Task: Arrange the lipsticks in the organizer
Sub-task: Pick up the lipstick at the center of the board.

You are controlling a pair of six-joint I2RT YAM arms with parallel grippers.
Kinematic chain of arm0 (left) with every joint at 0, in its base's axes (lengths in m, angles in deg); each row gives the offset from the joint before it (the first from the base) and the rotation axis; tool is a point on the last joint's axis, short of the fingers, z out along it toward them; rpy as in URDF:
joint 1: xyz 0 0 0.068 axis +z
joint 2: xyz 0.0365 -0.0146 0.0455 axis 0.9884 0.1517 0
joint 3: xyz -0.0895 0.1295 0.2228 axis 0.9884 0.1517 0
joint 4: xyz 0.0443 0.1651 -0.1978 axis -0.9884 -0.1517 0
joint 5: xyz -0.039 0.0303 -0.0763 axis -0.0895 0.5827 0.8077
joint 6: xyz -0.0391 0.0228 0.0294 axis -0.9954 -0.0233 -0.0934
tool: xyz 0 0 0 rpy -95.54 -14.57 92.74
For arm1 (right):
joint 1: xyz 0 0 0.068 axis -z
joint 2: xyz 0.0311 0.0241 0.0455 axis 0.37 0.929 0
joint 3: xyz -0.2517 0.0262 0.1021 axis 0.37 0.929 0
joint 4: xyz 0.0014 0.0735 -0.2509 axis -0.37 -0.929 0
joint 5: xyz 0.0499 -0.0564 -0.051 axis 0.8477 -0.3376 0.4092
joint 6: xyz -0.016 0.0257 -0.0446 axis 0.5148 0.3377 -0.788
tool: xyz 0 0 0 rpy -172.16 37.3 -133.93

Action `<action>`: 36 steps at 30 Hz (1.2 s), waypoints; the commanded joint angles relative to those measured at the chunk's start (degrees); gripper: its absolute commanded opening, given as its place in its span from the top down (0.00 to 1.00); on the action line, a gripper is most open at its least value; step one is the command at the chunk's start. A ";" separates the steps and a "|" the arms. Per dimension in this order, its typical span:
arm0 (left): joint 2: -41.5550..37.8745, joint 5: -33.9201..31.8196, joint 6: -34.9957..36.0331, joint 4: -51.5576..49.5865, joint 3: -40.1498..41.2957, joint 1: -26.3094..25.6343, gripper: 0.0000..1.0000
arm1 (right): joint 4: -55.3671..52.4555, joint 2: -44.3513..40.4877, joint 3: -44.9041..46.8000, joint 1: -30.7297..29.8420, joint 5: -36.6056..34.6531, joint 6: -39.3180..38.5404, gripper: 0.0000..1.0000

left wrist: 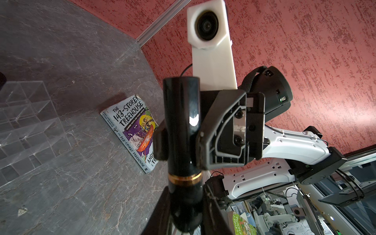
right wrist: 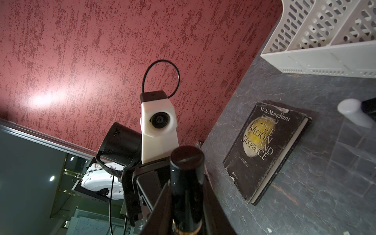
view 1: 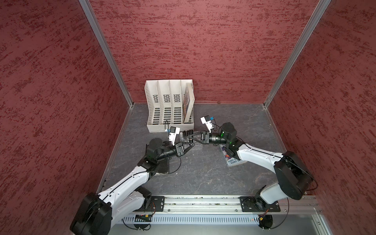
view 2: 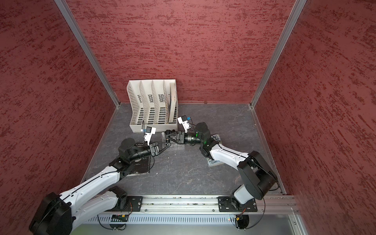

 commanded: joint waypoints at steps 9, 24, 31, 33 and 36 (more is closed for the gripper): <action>-1.45 -1.77 9.56 -12.13 -5.90 -0.86 0.82 | -2.56 -0.46 -1.07 -0.43 -2.25 1.16 0.54; 11.75 -54.42 50.26 -36.72 -19.48 -23.39 0.81 | -71.79 -10.54 -23.14 3.03 -23.78 -11.49 0.39; 13.72 -54.19 49.10 -28.78 -18.55 -25.02 0.82 | -85.69 -12.81 -26.49 3.12 -33.54 -11.41 0.40; 13.71 -54.14 49.23 -27.90 -18.20 -25.22 0.82 | -86.83 -12.95 -26.97 3.11 -33.65 -11.62 0.40; 14.03 -54.21 50.09 -27.50 -17.96 -25.39 0.82 | -86.98 -11.93 -27.70 3.06 -31.46 -11.21 0.42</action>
